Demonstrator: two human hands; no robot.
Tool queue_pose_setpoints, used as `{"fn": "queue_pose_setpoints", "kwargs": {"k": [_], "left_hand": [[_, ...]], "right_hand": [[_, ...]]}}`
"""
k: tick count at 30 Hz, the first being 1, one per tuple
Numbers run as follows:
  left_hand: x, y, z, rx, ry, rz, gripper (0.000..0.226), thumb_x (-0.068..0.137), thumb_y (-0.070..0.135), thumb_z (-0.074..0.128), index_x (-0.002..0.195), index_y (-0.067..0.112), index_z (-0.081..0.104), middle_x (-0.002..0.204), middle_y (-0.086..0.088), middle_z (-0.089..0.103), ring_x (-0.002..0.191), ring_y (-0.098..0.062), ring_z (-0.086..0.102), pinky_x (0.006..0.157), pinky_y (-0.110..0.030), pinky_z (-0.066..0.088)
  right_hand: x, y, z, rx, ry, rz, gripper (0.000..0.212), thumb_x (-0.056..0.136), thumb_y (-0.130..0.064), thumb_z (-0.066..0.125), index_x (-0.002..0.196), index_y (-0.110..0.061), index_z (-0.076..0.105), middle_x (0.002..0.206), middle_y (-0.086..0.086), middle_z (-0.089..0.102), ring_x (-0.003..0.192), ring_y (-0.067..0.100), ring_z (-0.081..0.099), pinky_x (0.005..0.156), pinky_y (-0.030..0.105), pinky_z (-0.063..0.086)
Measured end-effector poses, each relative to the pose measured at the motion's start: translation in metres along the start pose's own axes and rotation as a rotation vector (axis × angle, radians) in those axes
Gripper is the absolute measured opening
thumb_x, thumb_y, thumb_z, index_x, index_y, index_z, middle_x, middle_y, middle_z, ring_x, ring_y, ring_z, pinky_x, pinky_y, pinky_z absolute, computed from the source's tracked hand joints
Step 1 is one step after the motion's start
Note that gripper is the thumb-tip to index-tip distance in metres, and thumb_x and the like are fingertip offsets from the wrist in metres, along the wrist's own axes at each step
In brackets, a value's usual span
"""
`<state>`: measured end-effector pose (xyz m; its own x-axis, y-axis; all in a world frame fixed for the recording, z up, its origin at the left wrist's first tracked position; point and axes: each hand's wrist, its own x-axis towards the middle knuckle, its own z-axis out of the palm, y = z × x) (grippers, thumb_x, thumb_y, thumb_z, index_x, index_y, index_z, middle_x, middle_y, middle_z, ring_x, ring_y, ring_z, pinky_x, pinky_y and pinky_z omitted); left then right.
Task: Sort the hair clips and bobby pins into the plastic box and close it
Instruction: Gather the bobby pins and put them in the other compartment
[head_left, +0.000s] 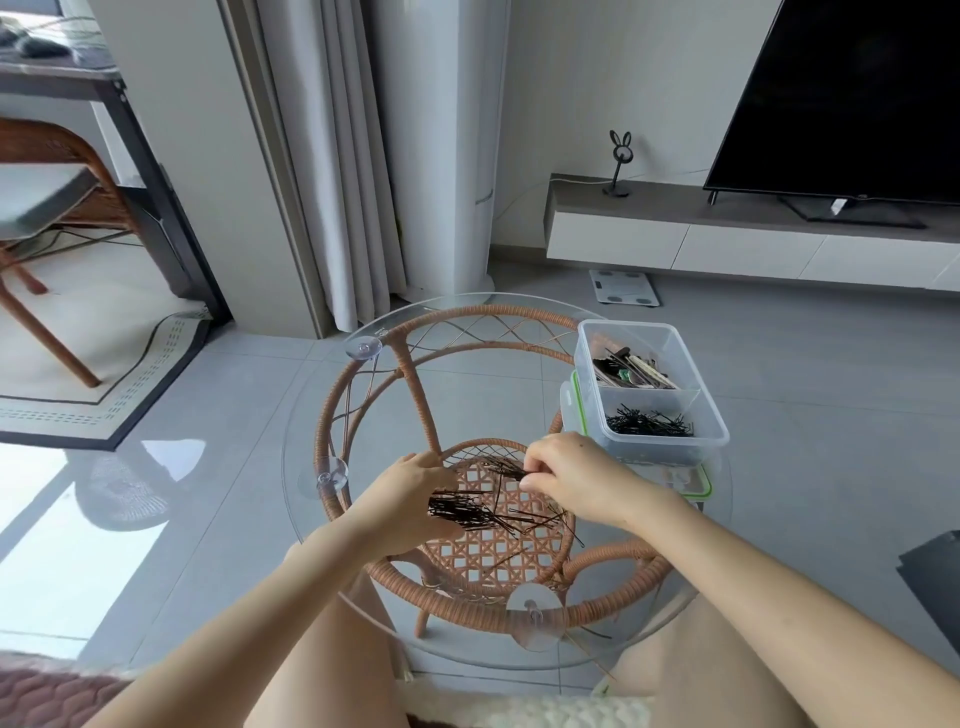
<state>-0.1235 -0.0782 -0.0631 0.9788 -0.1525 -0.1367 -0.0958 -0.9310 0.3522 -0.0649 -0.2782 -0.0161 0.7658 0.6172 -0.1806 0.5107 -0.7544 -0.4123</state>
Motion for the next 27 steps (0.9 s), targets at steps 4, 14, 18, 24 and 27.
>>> {"fn": "queue_pose_setpoints", "kwargs": {"k": [4, 14, 18, 24, 27], "left_hand": [[0.008, 0.006, -0.004, 0.014, -0.053, 0.02, 0.038, 0.08, 0.04, 0.066, 0.112, 0.02, 0.06, 0.111, 0.003, 0.058, 0.098, -0.014, 0.054, 0.085, -0.026, 0.049], [0.021, 0.016, -0.012, 0.031, -0.123, -0.009, 0.027, 0.084, 0.032, 0.063, 0.107, 0.017, 0.067, 0.106, 0.0, 0.066, 0.09, -0.017, 0.061, 0.08, -0.027, 0.054], [0.023, 0.014, -0.017, 0.006, -0.078, -0.017, 0.028, 0.084, 0.036, 0.062, 0.101, 0.014, 0.069, 0.096, 0.001, 0.067, 0.078, -0.013, 0.057, 0.061, -0.016, 0.044], [0.024, 0.014, -0.025, -0.049, -0.005, -0.044, 0.027, 0.085, 0.033, 0.061, 0.103, 0.014, 0.069, 0.089, 0.004, 0.062, 0.076, -0.011, 0.058, 0.064, -0.013, 0.047], [0.025, 0.014, -0.031, -0.074, 0.004, -0.072, 0.027, 0.084, 0.033, 0.062, 0.101, 0.014, 0.07, 0.091, 0.002, 0.065, 0.082, -0.015, 0.064, 0.075, -0.023, 0.055]], "right_hand": [[-0.007, 0.004, -0.027, -0.002, 0.058, -0.004, 0.019, 0.088, -0.024, 0.057, 0.079, -0.008, 0.061, 0.077, 0.003, 0.061, 0.071, 0.018, 0.054, 0.065, 0.03, 0.041], [-0.028, 0.057, -0.097, -0.026, 0.263, 0.104, 0.014, 0.085, -0.02, 0.063, 0.077, -0.008, 0.062, 0.065, -0.004, 0.055, 0.061, 0.015, 0.047, 0.059, 0.024, 0.036], [-0.023, 0.091, -0.109, -0.165, 0.234, 0.171, 0.016, 0.086, -0.019, 0.06, 0.076, -0.007, 0.06, 0.075, 0.004, 0.058, 0.073, 0.023, 0.051, 0.066, 0.032, 0.037], [-0.005, 0.11, -0.088, -0.285, 0.043, 0.18, 0.014, 0.083, -0.022, 0.063, 0.078, -0.009, 0.062, 0.085, 0.006, 0.063, 0.084, 0.026, 0.057, 0.075, 0.036, 0.045], [0.0, 0.112, -0.077, -0.262, 0.014, 0.164, 0.014, 0.081, -0.027, 0.064, 0.075, -0.015, 0.069, 0.082, 0.002, 0.067, 0.083, 0.023, 0.059, 0.078, 0.039, 0.049]]}}
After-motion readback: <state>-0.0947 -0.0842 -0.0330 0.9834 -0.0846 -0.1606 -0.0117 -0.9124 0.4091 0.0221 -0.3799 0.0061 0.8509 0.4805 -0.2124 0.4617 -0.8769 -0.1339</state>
